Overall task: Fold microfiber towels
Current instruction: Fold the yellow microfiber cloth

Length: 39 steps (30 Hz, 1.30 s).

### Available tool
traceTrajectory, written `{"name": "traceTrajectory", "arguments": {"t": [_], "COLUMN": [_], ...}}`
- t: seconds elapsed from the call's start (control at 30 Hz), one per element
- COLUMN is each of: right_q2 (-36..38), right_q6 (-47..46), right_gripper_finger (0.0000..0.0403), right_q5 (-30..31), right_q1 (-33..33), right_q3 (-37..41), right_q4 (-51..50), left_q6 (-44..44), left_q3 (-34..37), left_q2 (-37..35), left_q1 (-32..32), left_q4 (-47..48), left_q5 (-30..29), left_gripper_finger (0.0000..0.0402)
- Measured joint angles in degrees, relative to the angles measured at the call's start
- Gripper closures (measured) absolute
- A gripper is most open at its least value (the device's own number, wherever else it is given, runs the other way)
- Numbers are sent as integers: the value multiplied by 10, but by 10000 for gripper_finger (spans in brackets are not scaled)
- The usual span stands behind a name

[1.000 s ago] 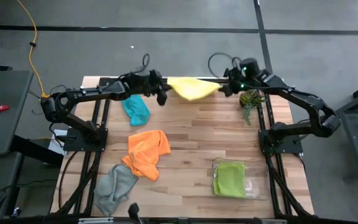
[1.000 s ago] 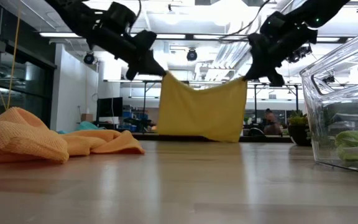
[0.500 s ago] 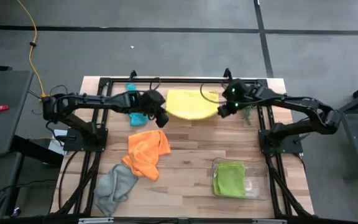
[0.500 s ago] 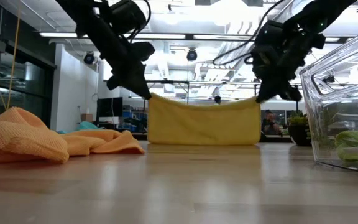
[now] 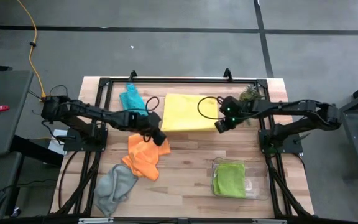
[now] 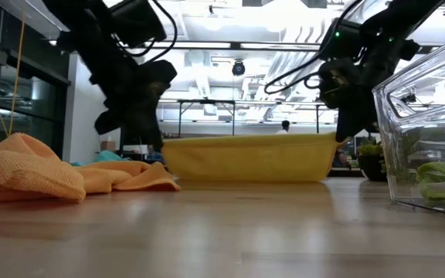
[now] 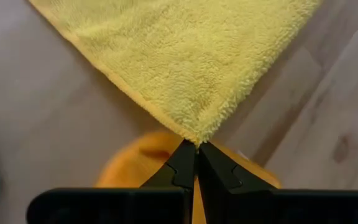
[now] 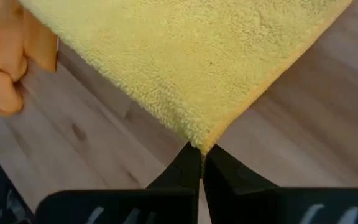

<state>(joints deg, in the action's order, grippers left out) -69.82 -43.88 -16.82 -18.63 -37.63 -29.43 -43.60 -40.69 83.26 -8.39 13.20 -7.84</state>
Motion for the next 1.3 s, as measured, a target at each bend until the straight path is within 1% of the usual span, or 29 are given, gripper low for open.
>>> {"name": "traceTrajectory", "arguments": {"t": [0.13, 0.23, 0.4, 0.7, 0.83, 1.03, 1.17, 1.3], "right_q2": [0, 0, 0, 0, 0, -14, -51, -91], "right_q6": [-31, -44, -52, -46, -37, -42, -61, -67], "right_gripper_finger": [403, 403, 403, 403, 403, 403, 403, 403], "right_q5": [2, 2, 20, 100, 103, 108, 111, 124], "right_q1": [26, 27, -14, -114, -140, -146, -146, -147], "right_q3": [0, 0, 0, 0, 0, 0, 0, 0], "right_q4": [-2, 9, 48, 82, 88, 110, 122, 159], "left_q6": [-46, -49, -39, 1, 35, 49, 54, 55], "left_q3": [5, -2, -20, -25, -26, -26, -26, -25], "left_q2": [0, 0, 0, 0, 0, 0, 4, 30], "left_q1": [26, 22, -30, -151, -181, -190, -185, -184], "left_q4": [-14, -26, -36, -45, -54, -73, -74, -86], "left_q5": [-1, -3, -3, -7, -10, -24, -44, -58], "left_gripper_finger": [401, 401, 401, 401, 401, 401, 401, 401]}}
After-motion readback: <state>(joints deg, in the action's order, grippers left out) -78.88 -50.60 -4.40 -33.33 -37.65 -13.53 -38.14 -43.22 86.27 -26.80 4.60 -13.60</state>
